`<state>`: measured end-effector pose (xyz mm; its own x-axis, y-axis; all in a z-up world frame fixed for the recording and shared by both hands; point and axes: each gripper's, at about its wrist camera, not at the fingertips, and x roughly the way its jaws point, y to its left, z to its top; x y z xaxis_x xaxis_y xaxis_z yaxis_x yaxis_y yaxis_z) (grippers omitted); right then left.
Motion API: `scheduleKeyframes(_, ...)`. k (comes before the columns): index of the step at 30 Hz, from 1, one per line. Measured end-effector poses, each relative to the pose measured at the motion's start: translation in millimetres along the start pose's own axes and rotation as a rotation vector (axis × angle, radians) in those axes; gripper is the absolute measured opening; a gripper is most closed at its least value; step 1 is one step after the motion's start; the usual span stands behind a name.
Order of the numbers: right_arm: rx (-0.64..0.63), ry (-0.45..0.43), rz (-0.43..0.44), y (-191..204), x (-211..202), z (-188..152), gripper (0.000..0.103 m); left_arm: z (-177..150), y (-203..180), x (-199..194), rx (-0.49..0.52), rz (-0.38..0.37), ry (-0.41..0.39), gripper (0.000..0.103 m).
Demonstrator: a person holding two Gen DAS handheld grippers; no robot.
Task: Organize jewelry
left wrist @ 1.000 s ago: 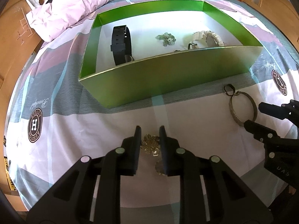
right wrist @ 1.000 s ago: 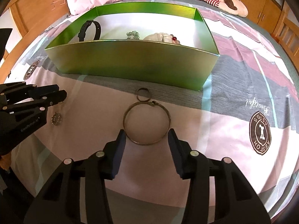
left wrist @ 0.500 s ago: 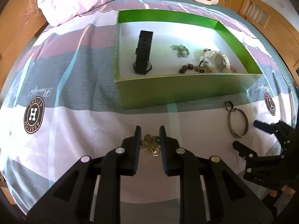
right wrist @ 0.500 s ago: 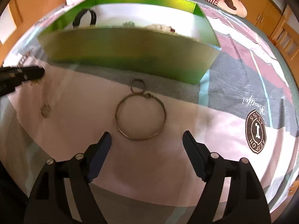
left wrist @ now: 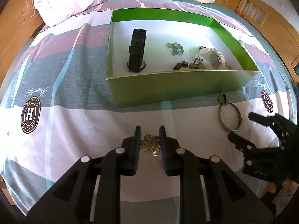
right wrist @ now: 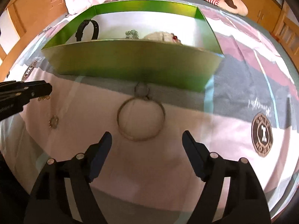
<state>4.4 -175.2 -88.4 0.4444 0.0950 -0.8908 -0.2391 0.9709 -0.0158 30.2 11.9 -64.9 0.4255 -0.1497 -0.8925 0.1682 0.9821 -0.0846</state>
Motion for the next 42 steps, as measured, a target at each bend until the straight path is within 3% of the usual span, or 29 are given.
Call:
scheduleKeyframes(2,-0.007,0.001,-0.001,3.5,8.7,3.6,0.077,-0.5,-0.6,0.6,0.006,0.000,0.001,0.019)
scheduleKeyframes(5,-0.010,-0.010,0.007,5.0,12.5,4.5,0.060,-1.4,-3.4,0.4,0.014,0.002,0.000,0.019)
scheduleKeyframes(17,0.053,-0.071,0.119,-1.0,-27.2,8.9,0.060,3.2,-11.7,-24.6,0.031,-0.033,-0.083,0.020)
scheduleKeyframes(24,0.039,-0.071,0.120,4.3,-20.8,15.1,0.060,3.2,-24.9,-35.1,0.083,-0.022,-0.130,0.019)
scheduleKeyframes(37,0.008,-0.059,0.115,11.3,-19.1,11.7,0.060,0.1,-28.1,-38.3,0.109,-0.009,-0.139,0.020)
scheduleKeyframes(42,0.015,-0.122,0.119,6.2,-41.0,22.5,0.060,10.0,-32.5,-47.5,0.124,-0.030,-0.176,0.019)
